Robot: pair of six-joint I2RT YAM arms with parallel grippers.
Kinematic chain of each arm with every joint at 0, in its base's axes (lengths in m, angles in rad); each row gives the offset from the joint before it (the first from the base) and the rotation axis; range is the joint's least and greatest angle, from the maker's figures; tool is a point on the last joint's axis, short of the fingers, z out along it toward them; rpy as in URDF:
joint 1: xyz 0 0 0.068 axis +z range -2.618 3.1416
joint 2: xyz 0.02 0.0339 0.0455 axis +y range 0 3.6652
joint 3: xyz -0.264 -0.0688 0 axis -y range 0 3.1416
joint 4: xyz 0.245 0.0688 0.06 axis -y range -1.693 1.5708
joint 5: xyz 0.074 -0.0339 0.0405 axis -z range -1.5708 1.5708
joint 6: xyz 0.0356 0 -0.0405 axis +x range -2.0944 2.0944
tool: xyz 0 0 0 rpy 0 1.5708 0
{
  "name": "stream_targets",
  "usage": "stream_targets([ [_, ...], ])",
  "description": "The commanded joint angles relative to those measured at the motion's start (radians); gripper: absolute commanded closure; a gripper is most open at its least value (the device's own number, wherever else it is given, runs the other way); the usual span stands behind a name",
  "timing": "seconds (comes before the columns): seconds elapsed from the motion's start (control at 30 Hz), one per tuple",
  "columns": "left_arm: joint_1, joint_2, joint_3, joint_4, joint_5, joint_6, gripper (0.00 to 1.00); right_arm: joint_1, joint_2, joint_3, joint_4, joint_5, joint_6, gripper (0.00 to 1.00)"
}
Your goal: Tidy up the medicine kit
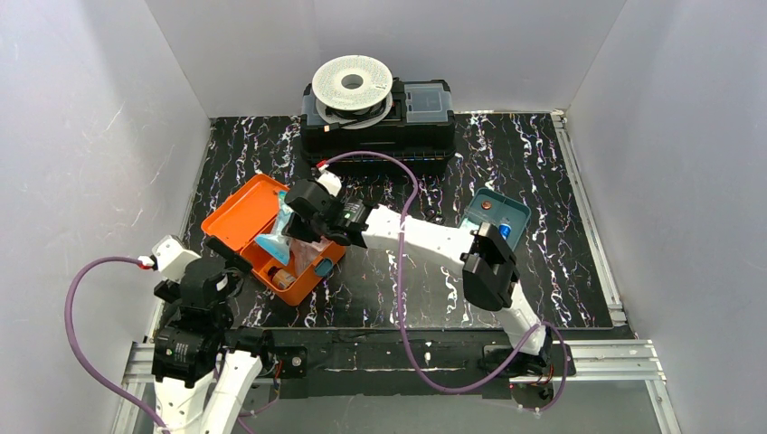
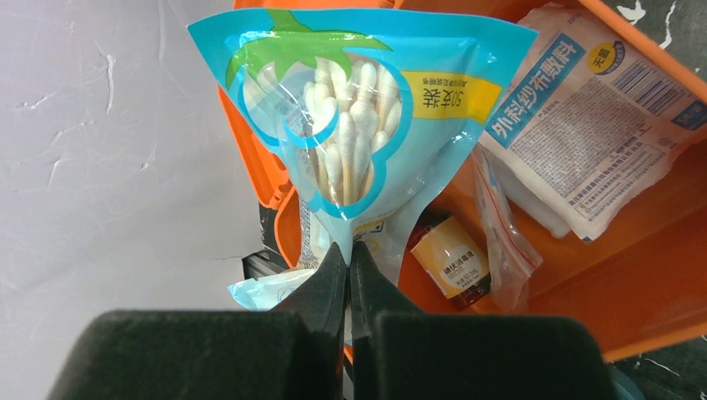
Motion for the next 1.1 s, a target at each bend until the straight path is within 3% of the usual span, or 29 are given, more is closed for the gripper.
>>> stream_targets([
  [0.0, 0.003, -0.014, -0.012, -0.025, -0.082, -0.011, 0.01, -0.002, 0.035, 0.059, -0.029, 0.005, 0.079, 0.99],
  [0.2, 0.000, -0.034, -0.011, -0.039, -0.082, -0.013, 0.01, -0.015, 0.035, -0.001, -0.024, -0.015, 0.134, 0.99],
  [0.33, 0.000, -0.039, -0.009, -0.044, -0.088, -0.015, 0.00, -0.027, 0.032, -0.029, -0.015, -0.046, 0.140, 0.90],
  [0.43, 0.000, -0.038, -0.010, -0.044, -0.088, -0.019, 0.00, -0.029, 0.038, -0.029, -0.029, -0.059, 0.138, 0.70],
  [0.6, 0.000, -0.033, -0.011, -0.041, -0.085, -0.016, 0.01, -0.030, 0.026, -0.036, -0.023, -0.062, 0.107, 0.47],
  [0.87, 0.001, -0.026, -0.011, -0.035, -0.067, -0.009, 0.01, -0.030, -0.078, -0.016, -0.038, 0.000, -0.060, 0.46],
  [1.07, 0.000, -0.019, -0.018, -0.016, -0.033, 0.011, 0.00, -0.050, -0.204, -0.096, -0.051, 0.039, -0.222, 0.45],
])
